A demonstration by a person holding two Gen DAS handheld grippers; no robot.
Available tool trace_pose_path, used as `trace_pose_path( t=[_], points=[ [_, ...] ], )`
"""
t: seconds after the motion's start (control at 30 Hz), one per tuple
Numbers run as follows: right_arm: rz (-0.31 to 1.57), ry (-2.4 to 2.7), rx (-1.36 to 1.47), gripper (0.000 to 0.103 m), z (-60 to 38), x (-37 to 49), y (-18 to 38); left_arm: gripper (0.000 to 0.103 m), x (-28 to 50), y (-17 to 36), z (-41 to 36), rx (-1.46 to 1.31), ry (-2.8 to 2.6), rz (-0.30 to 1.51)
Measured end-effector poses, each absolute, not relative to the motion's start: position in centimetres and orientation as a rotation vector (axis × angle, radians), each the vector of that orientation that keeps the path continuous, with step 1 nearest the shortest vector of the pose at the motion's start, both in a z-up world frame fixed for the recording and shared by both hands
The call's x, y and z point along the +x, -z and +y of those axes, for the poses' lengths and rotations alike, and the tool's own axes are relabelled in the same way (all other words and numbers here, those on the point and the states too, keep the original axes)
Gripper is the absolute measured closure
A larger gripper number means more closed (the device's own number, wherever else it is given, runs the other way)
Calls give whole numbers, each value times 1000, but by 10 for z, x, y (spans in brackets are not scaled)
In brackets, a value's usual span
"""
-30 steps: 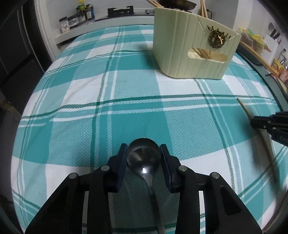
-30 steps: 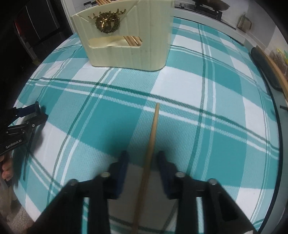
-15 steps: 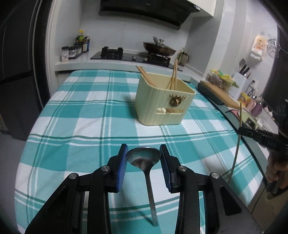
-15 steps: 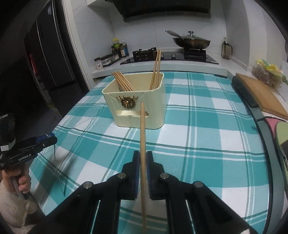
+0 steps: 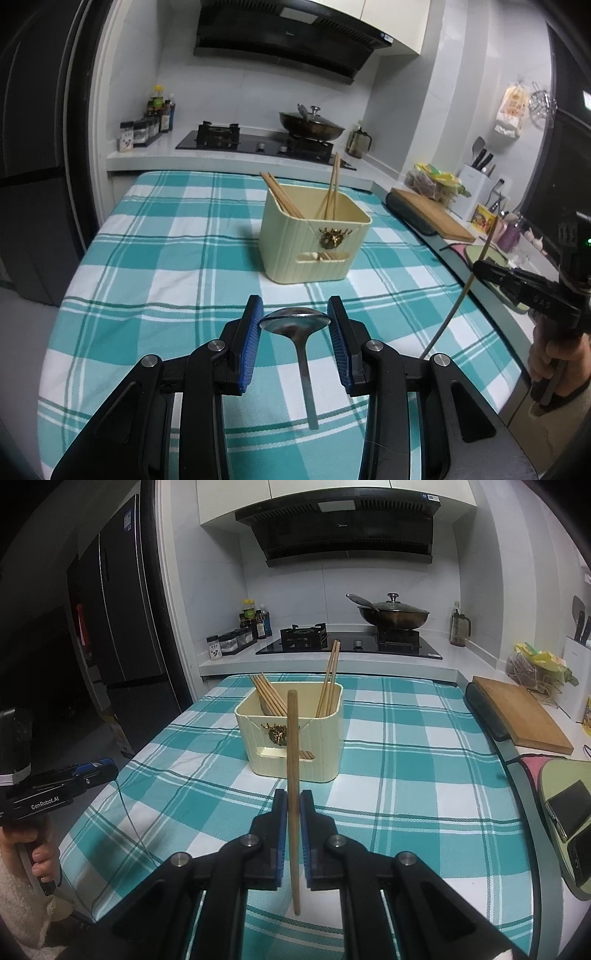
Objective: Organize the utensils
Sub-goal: 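Carry the spoon and chopstick over the cream holder and open both tools to drop them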
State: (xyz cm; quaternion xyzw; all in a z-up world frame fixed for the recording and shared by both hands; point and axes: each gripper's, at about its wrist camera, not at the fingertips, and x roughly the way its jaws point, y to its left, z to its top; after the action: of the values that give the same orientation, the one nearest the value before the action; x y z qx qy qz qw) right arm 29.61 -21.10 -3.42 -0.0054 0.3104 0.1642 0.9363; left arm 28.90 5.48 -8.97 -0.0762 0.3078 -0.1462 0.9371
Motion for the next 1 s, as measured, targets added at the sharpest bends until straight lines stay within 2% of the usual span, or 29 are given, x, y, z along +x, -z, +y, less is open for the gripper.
trace_pose_path(
  t=[0.3, 0.6, 0.7, 0.87, 1.0],
  points=[
    [619, -332, -71, 96, -209, 322, 15, 67, 311, 57, 56, -173, 342, 611],
    [477, -316, -126, 96, -204, 381, -56, 67, 378, -46, 54, -217, 350, 458],
    [407, -321, -82, 96, -201, 411, -83, 67, 413, -66, 46, -206, 304, 405],
    [378, -359, -64, 96, -182, 464, -88, 67, 473, -53, 25, -212, 245, 395],
    [526, -399, -85, 96, -161, 514, -47, 67, 518, -4, 10, -191, 210, 516]
  ],
)
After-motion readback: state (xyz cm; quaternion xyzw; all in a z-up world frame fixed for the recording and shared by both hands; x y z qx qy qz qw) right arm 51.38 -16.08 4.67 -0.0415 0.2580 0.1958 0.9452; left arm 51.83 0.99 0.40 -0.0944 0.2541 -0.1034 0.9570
